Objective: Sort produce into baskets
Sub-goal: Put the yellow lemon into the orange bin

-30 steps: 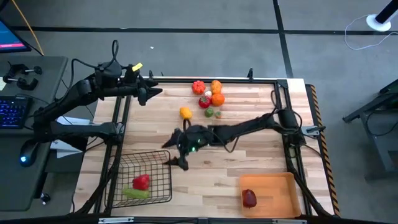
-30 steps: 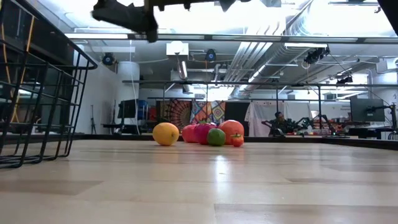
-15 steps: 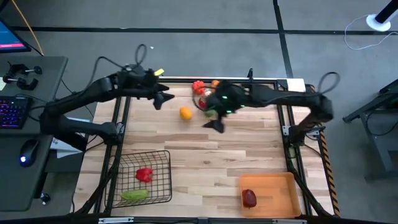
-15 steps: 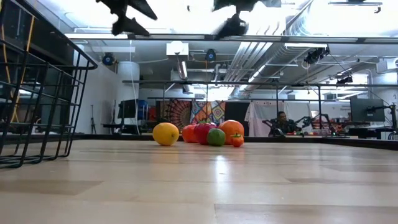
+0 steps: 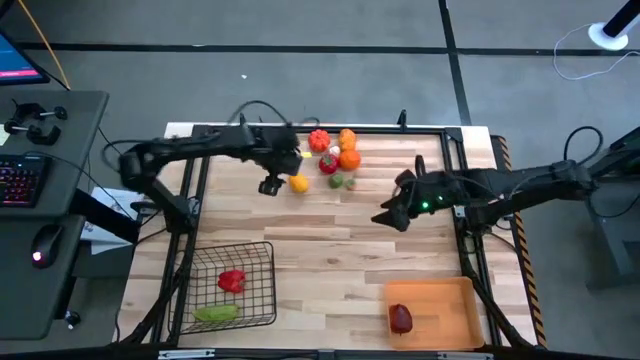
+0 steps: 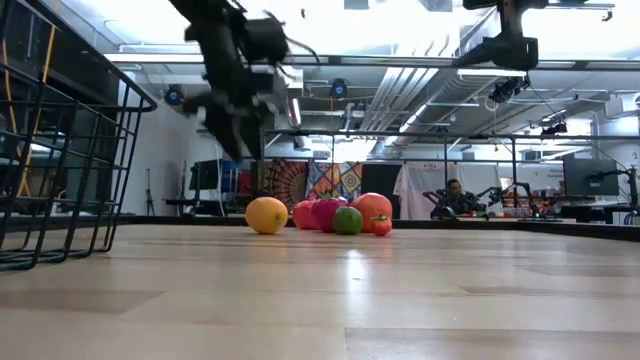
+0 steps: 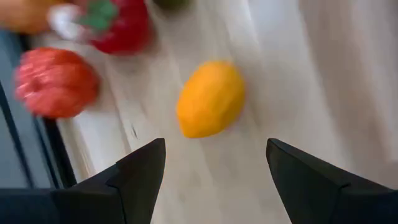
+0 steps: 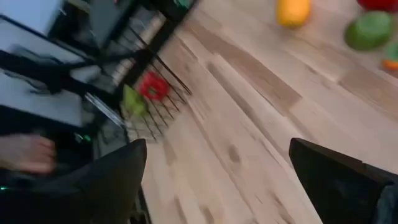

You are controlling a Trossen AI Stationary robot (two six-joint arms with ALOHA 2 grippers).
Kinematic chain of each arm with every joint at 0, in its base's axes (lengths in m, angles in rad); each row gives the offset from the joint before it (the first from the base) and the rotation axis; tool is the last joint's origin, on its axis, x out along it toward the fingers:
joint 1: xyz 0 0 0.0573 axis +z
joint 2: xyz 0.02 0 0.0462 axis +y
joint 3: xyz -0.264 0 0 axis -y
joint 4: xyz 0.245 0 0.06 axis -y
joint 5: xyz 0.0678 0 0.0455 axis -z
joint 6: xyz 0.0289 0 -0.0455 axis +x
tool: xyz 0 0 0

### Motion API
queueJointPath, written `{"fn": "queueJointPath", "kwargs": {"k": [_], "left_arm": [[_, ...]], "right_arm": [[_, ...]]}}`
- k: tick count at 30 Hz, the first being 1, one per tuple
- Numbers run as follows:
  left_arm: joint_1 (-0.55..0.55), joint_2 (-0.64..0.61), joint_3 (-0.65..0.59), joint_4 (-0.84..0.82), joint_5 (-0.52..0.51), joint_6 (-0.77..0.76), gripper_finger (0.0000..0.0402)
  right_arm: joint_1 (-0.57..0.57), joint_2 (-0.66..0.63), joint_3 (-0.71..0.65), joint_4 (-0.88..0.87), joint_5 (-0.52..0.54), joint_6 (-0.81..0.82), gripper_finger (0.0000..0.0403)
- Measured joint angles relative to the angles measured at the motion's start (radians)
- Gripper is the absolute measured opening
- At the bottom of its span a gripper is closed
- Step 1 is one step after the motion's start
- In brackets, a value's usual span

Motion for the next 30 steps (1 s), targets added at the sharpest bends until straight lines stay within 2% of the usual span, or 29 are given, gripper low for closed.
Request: {"fn": "queueJointPath", "kwargs": {"k": [4,6,13,15,19,26,30], "left_arm": [[-0.025,0.133,0.017,0.000,-0.138,0.113,0.0268],[-0.033,0.178,0.025,0.023,-0.171,0.131,0.0268],[-0.032,0.248,0.034,0.164,-0.140,0.149,0.0268],[-0.029,0.265,0.034,0.162,-0.106,0.175,0.0268],[-0.031,0.306,0.033,0.183,-0.107,0.207,0.0268],[-0.046,0.318,0.033,0.285,-0.102,0.100,0.0268],[-0.045,0.290,0.033,0.264,-0.108,0.039,0.0268]], "right_arm": [[0.045,-0.011,-0.038,0.095,0.048,0.010,0.0387],[0.059,-0.001,-0.040,0.094,0.049,0.010,0.0387],[0.084,0.023,-0.040,0.094,0.049,0.014,0.0387],[0.087,0.025,-0.040,0.095,0.049,0.014,0.0387],[0.093,0.025,-0.040,0.100,0.049,0.015,0.0387],[0.093,0.025,-0.040,0.101,0.049,0.043,0.0387],[0.093,0.025,-0.040,0.102,0.049,0.042,0.0387]]}}
